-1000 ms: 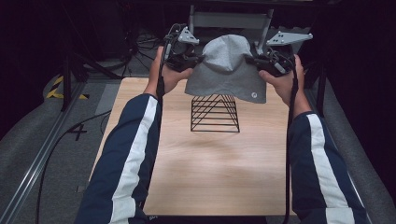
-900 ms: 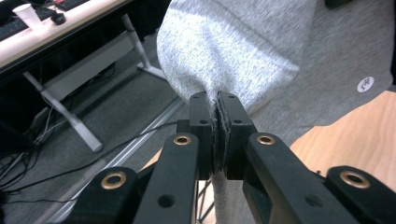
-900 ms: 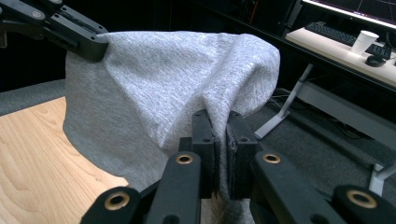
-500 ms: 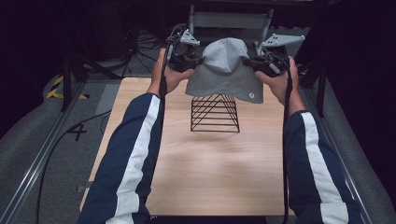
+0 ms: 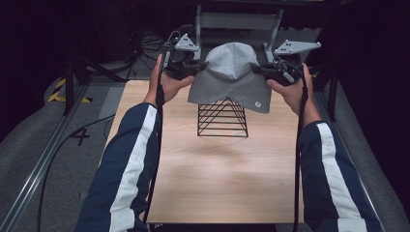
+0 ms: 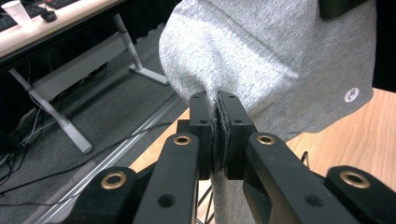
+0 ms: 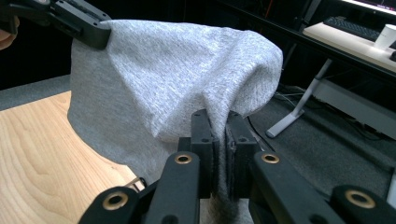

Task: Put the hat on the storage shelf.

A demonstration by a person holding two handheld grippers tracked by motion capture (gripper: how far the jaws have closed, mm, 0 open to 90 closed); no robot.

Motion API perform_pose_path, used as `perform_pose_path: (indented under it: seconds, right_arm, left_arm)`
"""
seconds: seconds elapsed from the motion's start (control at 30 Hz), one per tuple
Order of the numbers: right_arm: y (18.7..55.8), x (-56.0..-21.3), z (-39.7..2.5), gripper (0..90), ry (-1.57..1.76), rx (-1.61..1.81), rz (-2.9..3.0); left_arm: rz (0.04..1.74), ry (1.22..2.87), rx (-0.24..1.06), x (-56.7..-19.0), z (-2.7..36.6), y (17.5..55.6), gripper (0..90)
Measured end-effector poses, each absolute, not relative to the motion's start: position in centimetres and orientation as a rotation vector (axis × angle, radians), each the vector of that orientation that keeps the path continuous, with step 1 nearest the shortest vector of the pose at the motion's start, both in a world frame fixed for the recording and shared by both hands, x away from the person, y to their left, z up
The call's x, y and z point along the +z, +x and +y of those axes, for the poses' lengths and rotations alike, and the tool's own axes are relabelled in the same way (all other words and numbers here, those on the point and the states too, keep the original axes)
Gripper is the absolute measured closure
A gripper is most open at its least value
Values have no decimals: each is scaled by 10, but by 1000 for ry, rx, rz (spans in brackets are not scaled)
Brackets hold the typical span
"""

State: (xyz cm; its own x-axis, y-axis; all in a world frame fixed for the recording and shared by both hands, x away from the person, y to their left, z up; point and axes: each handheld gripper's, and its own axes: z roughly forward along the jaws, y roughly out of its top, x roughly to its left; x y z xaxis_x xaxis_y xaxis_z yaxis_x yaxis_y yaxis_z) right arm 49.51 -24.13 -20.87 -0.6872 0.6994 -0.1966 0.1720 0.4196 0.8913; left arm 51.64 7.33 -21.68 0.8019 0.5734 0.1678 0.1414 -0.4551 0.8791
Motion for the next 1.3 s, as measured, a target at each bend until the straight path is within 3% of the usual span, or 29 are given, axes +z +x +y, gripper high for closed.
perform_pose_path:
  seconds: [1.3]
  right_arm:
    - [468,-216,-230,847,631,1185,2184]
  left_arm:
    - [447,2036,514,-238,82,486,856]
